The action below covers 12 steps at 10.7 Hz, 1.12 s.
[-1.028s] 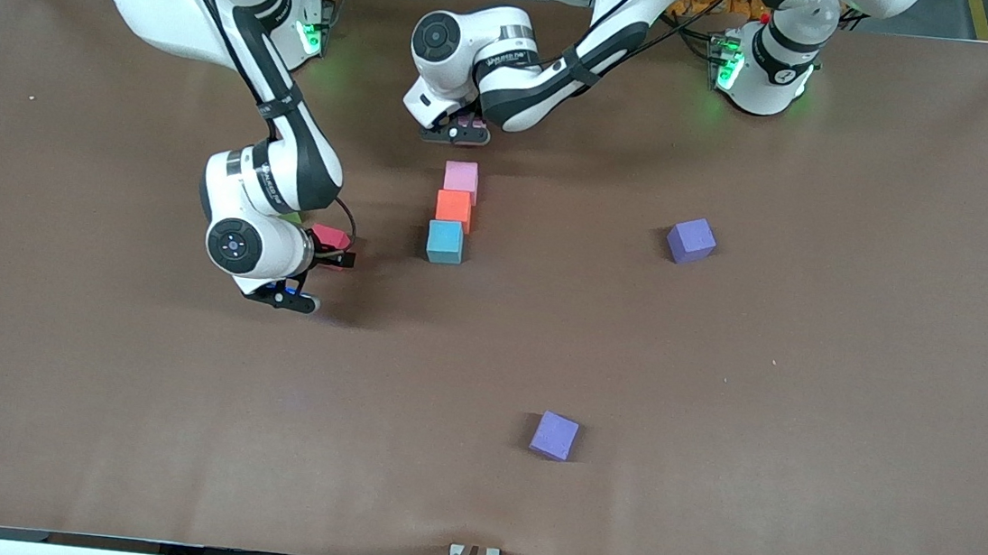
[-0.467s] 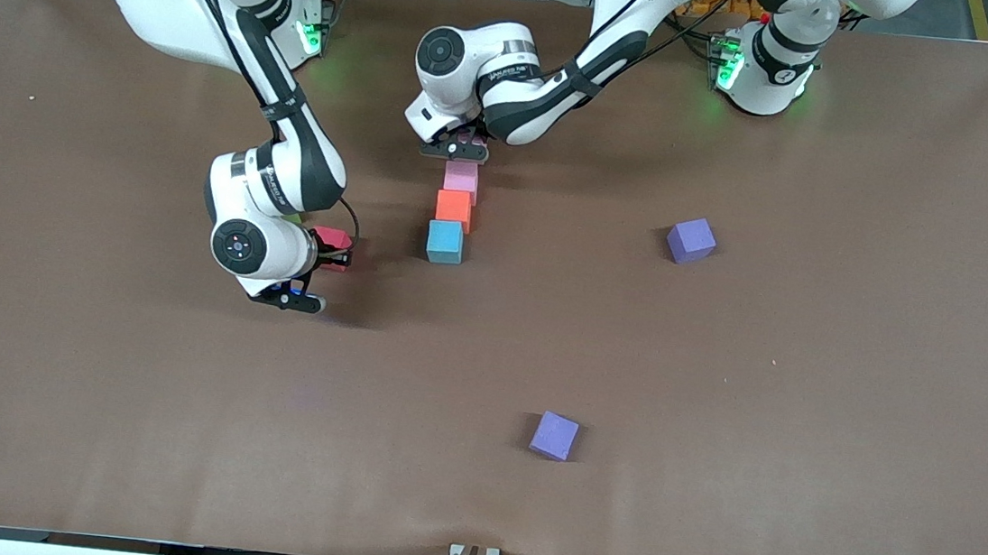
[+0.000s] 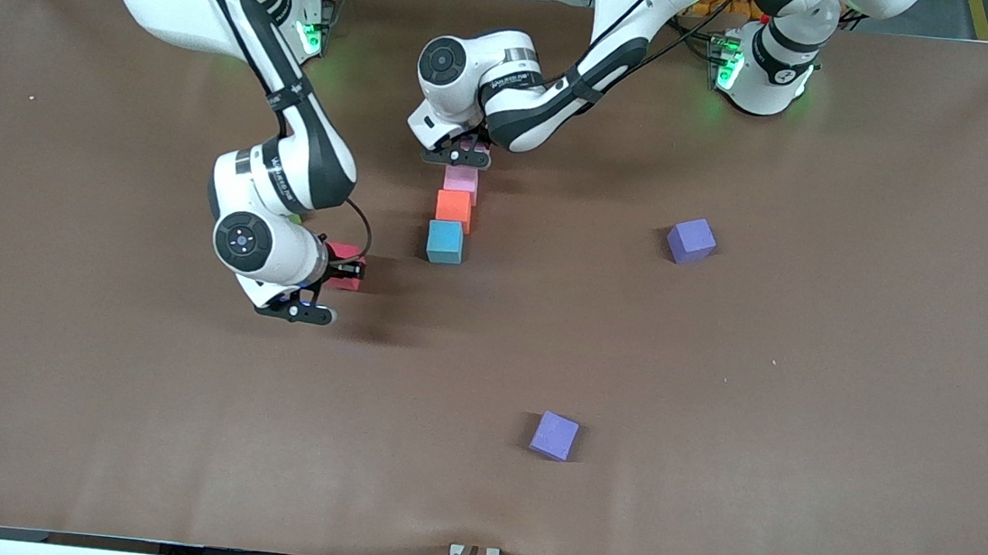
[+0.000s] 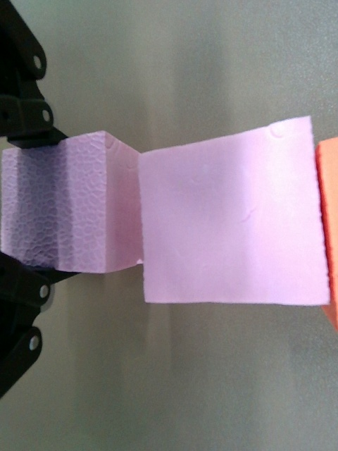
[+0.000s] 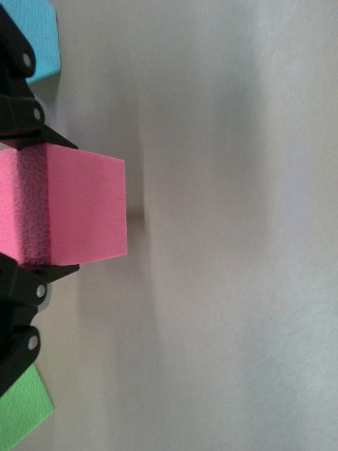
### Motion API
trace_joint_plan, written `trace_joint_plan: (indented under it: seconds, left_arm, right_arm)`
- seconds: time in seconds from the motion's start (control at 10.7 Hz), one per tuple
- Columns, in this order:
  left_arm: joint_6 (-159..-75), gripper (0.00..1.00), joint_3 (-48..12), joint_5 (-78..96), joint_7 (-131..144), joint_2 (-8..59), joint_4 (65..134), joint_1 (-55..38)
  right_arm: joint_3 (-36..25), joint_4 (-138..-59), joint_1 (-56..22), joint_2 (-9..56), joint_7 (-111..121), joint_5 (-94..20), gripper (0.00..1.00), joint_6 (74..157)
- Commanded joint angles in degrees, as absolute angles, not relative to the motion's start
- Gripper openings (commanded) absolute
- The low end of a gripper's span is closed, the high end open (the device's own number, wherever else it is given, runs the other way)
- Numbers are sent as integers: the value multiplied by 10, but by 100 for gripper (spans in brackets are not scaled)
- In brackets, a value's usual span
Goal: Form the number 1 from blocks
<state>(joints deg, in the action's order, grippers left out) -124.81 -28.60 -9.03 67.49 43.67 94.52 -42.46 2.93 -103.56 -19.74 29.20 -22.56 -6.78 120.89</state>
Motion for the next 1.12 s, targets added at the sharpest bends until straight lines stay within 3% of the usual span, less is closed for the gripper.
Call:
trace_joint_plan:
  seconds: [0.0,1.03]
  left_arm:
    - [-1256,0,-269,-99,667,446,936,-431]
    - [-1259,0,-268,-98,669,452,911,-432]
  right_arm:
    - [30,-1018,-197,303,-229,-77,0,1203]
    - [30,-962,-223,321,-246,-103,0,1202]
